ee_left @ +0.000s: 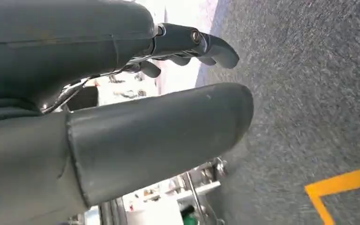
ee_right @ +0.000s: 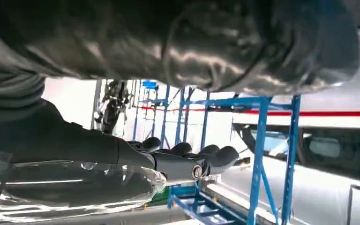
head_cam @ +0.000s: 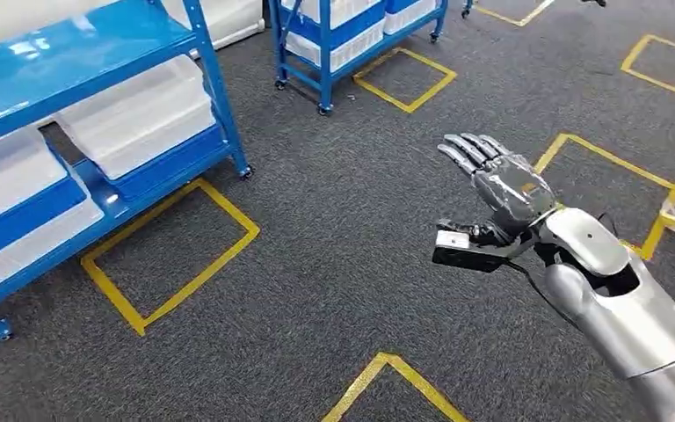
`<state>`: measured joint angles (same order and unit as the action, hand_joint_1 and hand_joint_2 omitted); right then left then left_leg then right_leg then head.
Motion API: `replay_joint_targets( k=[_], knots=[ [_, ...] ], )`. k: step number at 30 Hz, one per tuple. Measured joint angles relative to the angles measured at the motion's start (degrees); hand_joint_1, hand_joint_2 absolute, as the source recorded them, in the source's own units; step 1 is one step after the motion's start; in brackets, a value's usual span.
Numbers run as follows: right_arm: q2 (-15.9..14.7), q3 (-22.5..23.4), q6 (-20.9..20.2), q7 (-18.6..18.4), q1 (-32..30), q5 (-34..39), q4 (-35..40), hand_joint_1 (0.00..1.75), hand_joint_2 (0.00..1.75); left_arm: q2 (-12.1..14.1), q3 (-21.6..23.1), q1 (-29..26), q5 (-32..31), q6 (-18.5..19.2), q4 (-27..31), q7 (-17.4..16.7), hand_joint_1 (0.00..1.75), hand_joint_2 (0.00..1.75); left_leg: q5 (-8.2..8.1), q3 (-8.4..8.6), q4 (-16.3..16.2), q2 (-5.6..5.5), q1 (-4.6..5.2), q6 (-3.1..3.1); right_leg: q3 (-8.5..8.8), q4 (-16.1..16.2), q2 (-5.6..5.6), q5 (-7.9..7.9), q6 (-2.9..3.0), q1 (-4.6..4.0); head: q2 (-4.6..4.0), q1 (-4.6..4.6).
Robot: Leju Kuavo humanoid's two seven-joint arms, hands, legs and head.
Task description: Take the parts from the cabinet and place them on the table.
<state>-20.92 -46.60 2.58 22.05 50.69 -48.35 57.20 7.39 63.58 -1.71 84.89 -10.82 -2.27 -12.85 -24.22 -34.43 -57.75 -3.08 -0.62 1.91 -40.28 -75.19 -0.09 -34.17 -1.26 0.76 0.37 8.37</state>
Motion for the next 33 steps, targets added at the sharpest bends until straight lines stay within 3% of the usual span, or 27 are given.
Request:
replay_joint_targets(
  k=[2, 3, 4, 7, 8, 9, 10, 11, 13, 14, 15, 17, 18, 19, 20, 23, 24, 25, 26, 27, 28, 29, 30, 31, 32, 33],
  knots=[
    [-0.2, 0.3, 0.5, 0.1, -0.1, -0.1, -0.3, 0.00, 0.00, 0.0, 0.1, 0.1, 0.5, 0.2, 0.0, 0.0, 0.00, 0.00, -0.16, 0.03, -0.4, -1.48, -0.09, -0.24, 4.25, 9.6, 0.96, 5.87, 0.15, 0.25, 0.00, 0.00],
    [-0.3, 0.6, 0.7, 0.1, -0.1, -0.3, -0.4, 0.00, 0.00, 0.0, 0.1, 0.1, 0.6, 0.3, 0.0, 0.1, 0.00, 0.00, -0.30, -0.09, -0.6, -2.10, -0.15, -0.50, 6.18, 14.3, 3.29, 7.78, 0.21, 0.54, 0.00, 0.00],
    [-0.5, 0.8, 0.8, 0.2, -0.3, -0.3, -0.6, 0.00, 0.00, 0.0, 0.1, 0.2, 0.7, 0.3, 0.0, 0.3, 0.00, 0.00, -0.24, -0.50, -0.9, -2.73, 0.08, -0.96, 6.76, 15.4, 5.37, 6.95, 0.33, 0.48, 0.00, 0.00],
    [-0.7, 0.9, 0.9, 0.0, -1.1, -0.7, -0.9, 0.00, 0.00, 0.0, 0.3, 0.2, 0.9, 0.1, 0.0, 0.5, 0.00, 0.00, 0.45, -1.10, -0.4, -4.82, -0.56, -2.14, 6.97, 15.8, 3.56, 6.86, 0.69, 0.04, 0.00, 0.02],
    [-0.6, 1.0, 0.9, 0.0, -1.2, -0.8, -0.9, 0.00, 1.75, 0.0, 0.3, 0.0, 0.9, 0.3, 0.0, 0.5, 0.00, 0.00, 0.58, -1.26, -0.3, -5.48, -0.29, -2.68, 7.15, 16.4, 2.76, 7.17, 1.18, 0.36, 0.00, 0.02],
    [-0.4, 1.0, 0.9, 0.1, -1.2, -0.8, -0.9, 0.00, 1.75, 0.0, 0.4, 0.0, 1.0, 0.6, 0.0, 0.5, 0.00, 0.00, -0.22, -1.54, -1.2, -3.47, -0.38, -2.63, 7.47, 17.0, 1.78, 7.47, 1.66, 0.50, 0.02, 0.09],
    [-0.4, 1.1, 1.0, 0.0, -1.3, -0.9, -1.0, 0.00, 1.75, 0.0, 0.6, 0.1, 1.0, 1.2, 0.0, 0.5, 0.00, 0.00, -1.95, -2.60, -3.5, -0.48, -0.01, -2.63, 7.62, 17.2, 1.27, 7.59, 2.12, 0.47, 0.00, 0.37],
    [-0.4, 1.2, 1.0, 0.0, -1.5, -1.2, -1.2, 0.00, 1.75, 0.0, 0.7, 0.2, 1.0, 1.8, 0.0, 0.6, 0.00, 0.00, -4.08, -4.50, -7.4, 1.13, -0.09, -2.72, 7.59, 17.3, 0.41, 7.57, 2.42, 0.28, 0.00, 0.31],
    [-0.4, 1.5, 1.0, 0.0, -2.3, -1.8, -2.3, 0.00, 1.75, 0.0, 1.0, 0.2, 1.7, 2.9, 0.1, 1.2, 0.00, 0.00, -7.84, -8.77, -16.6, 2.42, -0.16, -2.87, 7.50, 17.3, -1.34, 7.50, 2.54, -0.07, 0.00, 0.33],
    [-0.4, 1.5, 1.1, 0.1, -2.8, -2.3, -3.0, 0.00, 1.75, 0.0, 1.0, 0.1, 1.7, 3.5, 0.1, 1.8, 0.00, 0.00, -8.06, -9.60, -18.4, 2.54, -0.15, -2.94, 7.46, 17.2, -2.08, 7.46, 2.59, -0.17, 0.00, 0.33],
    [-0.4, 1.5, 1.2, 0.1, -3.4, -2.8, -4.0, 0.00, 1.75, 0.0, 1.0, 0.1, 1.9, 3.8, 0.1, 2.1, 0.00, 0.00, -6.92, -8.99, -17.5, 2.65, -0.15, -2.91, 7.47, 17.1, -2.93, 7.40, 2.63, -0.28, 0.00, 0.33],
    [-0.3, 1.5, 1.8, 0.2, -4.2, -3.3, -5.8, 0.00, 1.75, 0.0, 1.2, -0.1, 2.1, 4.4, 0.1, 2.7, 0.00, 0.00, -2.62, -4.40, -9.2, 3.23, -0.05, -2.56, 7.54, 16.9, -4.24, 7.16, 2.47, -0.36, 0.00, 0.35],
    [-0.4, 1.5, 2.1, 0.2, -4.4, -3.3, -6.8, 0.00, 1.75, 0.0, 1.3, -0.1, 2.4, 4.4, 0.1, 2.9, 0.00, 0.00, -0.57, -1.34, -3.8, 4.91, 0.13, -2.12, 7.64, 16.7, -4.86, 6.94, 2.29, -0.43, 0.00, 0.35],
    [-0.5, 1.7, 2.3, 0.2, -4.8, -3.2, -8.0, 0.00, 1.75, 0.0, 1.5, -0.1, 2.6, 4.4, 0.1, 3.0, 0.00, 0.00, -1.34, 0.20, -0.9, 7.63, 0.74, -1.77, 7.57, 16.5, -5.54, 6.65, 1.96, -0.87, 0.00, 0.35],
    [-0.8, 1.9, 2.4, 0.2, -5.2, -2.9, -9.2, 0.00, 1.75, 0.0, 1.6, -0.1, 2.7, 4.4, 0.1, 3.2, 0.00, 0.00, -0.96, 0.05, -0.8, 6.67, 0.83, -1.28, 7.54, 16.4, -6.04, 6.54, 1.72, -1.02, 0.02, 0.26],
    [-1.3, 3.0, 2.9, 0.6, -7.5, -1.8, -12.7, 0.00, 1.75, 0.0, 1.9, -0.5, 2.8, 4.4, 0.1, 3.4, 0.00, 0.00, -0.71, -0.04, -0.5, 4.42, 0.76, -0.69, 8.26, 16.7, -8.13, 6.39, 1.00, -1.10, 0.00, 0.24],
    [-1.6, 3.5, 2.9, 0.7, -8.1, -1.4, -13.7, 0.00, 1.75, 0.0, 2.0, -0.7, 2.8, 4.4, 0.1, 3.4, 0.00, 0.00, -0.35, 0.31, 0.1, 3.99, 0.29, -0.22, 8.07, 16.3, -6.27, 5.78, 0.44, -0.57, 0.00, 0.22],
    [-1.7, 4.1, 2.9, 0.9, -8.7, -1.1, -14.7, 0.00, 1.75, 0.0, 2.1, -0.6, 2.9, 4.5, 0.1, 3.4, 0.00, 0.00, -0.22, 0.29, 0.2, 3.50, 0.27, 0.05, 7.37, 14.5, -2.47, 4.35, 0.14, -0.35, 0.02, 0.26],
    [-2.2, 4.5, 2.9, 0.9, -9.4, -0.7, -15.6, 0.00, 1.75, 0.0, 2.2, -0.6, 2.9, 4.6, 0.1, 3.4, 0.00, 0.00, -0.12, 0.20, 0.2, 3.10, 0.25, 0.20, 5.82, 11.2, -0.96, 2.26, -0.02, -0.25, 0.00, 0.22],
    [-2.7, 5.0, 2.8, 0.7, -10.7, -0.3, -16.8, 0.00, 1.75, 0.0, 2.2, -0.5, 3.0, 4.6, 0.1, 3.4, 0.00, 0.00, -0.06, 0.09, 0.2, 2.34, 0.24, 0.37, 3.24, 5.7, -0.23, -0.35, -0.29, -0.17, 0.00, 0.22],
    [-3.1, 5.5, 2.8, 0.2, -11.9, 0.2, -17.8, 0.00, 1.75, 0.0, 2.2, -0.4, 3.0, 4.8, 0.1, 3.4, 0.00, 0.00, -0.05, 0.04, 0.2, 1.52, 0.26, 0.40, 1.12, 1.4, -0.06, -1.90, -0.45, -0.07, 0.00, 0.22],
    [-3.4, 6.0, 2.7, -0.1, -13.5, 0.8, -18.9, 0.00, 1.75, 0.0, 2.3, -0.5, 3.1, 5.2, 0.1, 3.5, 0.00, 0.00, -0.04, 0.03, 0.1, 0.64, 0.26, 0.41, -0.27, -1.2, 0.00, -2.20, -0.51, -0.03, 0.02, 0.22],
    [-3.6, 6.5, 2.7, -0.4, -15.0, 1.3, -19.8, 0.00, 1.75, 0.0, 2.3, -0.6, 3.1, 5.6, 0.1, 3.6, 0.00, 0.00, -0.05, 0.07, 0.1, -0.14, 0.24, 0.40, -0.25, -0.7, 0.01, -1.04, -0.52, 0.00, 0.00, 0.22],
    [-3.7, 6.9, 2.7, -0.8, -16.5, 1.8, -20.6, 0.00, 1.75, 0.0, 2.3, -0.6, 3.3, 5.7, 0.1, 3.6, 0.00, 0.00, -0.07, 0.08, -0.1, -0.92, 0.20, 0.36, 1.00, 2.4, 0.08, 1.30, -0.47, 0.06, 0.00, 0.22],
    [-4.0, 7.4, 2.8, -1.1, -17.8, 2.3, -21.4, 0.00, 1.75, 0.0, 2.4, -0.6, 3.4, 5.9, 0.1, 3.8, 0.00, 0.00, -0.14, 0.08, -0.2, -1.71, 0.16, 0.26, 3.22, 7.2, 0.31, 4.05, -0.35, 0.15, 0.00, 0.22],
    [-4.2, 7.9, 2.7, -1.6, -19.0, 2.8, -22.2, 0.00, 1.75, 0.0, 2.4, -0.6, 3.4, 6.2, 0.1, 4.0, 0.00, 0.00, -0.27, 0.08, -0.5, -2.45, 0.13, 0.07, 5.90, 12.9, 1.39, 6.75, -0.21, 0.30, 0.00, 0.22]
  ],
)
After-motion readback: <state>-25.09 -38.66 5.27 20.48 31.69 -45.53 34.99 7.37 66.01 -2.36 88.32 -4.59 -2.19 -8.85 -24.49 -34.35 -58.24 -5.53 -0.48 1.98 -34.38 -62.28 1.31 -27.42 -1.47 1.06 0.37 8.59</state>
